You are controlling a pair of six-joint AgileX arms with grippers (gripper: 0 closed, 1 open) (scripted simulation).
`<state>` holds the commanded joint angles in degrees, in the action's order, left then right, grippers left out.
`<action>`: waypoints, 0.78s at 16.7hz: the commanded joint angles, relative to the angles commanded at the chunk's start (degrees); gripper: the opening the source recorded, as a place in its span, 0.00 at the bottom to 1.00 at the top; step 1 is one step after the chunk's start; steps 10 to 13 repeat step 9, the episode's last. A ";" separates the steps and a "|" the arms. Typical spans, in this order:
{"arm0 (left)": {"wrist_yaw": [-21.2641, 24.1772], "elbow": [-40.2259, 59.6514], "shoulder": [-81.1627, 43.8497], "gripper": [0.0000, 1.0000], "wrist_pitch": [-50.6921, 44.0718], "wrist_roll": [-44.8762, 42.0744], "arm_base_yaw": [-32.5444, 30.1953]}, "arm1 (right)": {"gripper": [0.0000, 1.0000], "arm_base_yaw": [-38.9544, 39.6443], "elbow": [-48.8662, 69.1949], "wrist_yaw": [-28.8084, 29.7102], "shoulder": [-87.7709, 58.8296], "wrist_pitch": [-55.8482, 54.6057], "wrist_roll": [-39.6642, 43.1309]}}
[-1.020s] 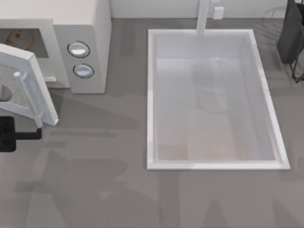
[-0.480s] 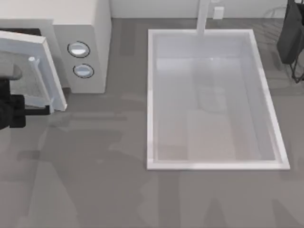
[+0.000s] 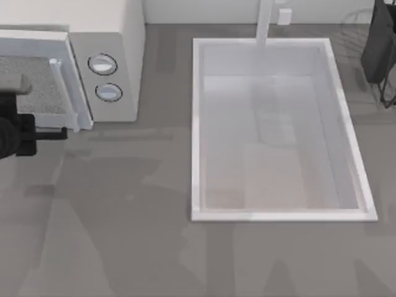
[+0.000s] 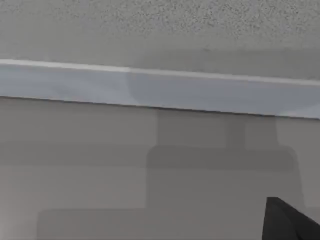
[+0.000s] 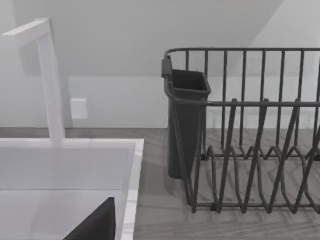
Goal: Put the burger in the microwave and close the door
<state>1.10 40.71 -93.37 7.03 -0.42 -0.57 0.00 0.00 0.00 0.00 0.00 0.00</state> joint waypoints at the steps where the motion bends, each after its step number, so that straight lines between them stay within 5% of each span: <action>1: 0.00 2.56 -2.49 0.00 -0.17 0.01 -0.05 | 1.00 0.00 0.00 0.00 0.00 0.00 0.00; 6: -0.04 16.43 -14.68 0.00 -1.20 0.09 -0.30 | 1.00 0.00 0.00 0.00 0.00 0.00 0.00; 13: -0.04 18.59 -16.81 0.00 -1.43 0.10 -0.36 | 1.00 0.00 0.00 0.00 0.00 0.00 0.00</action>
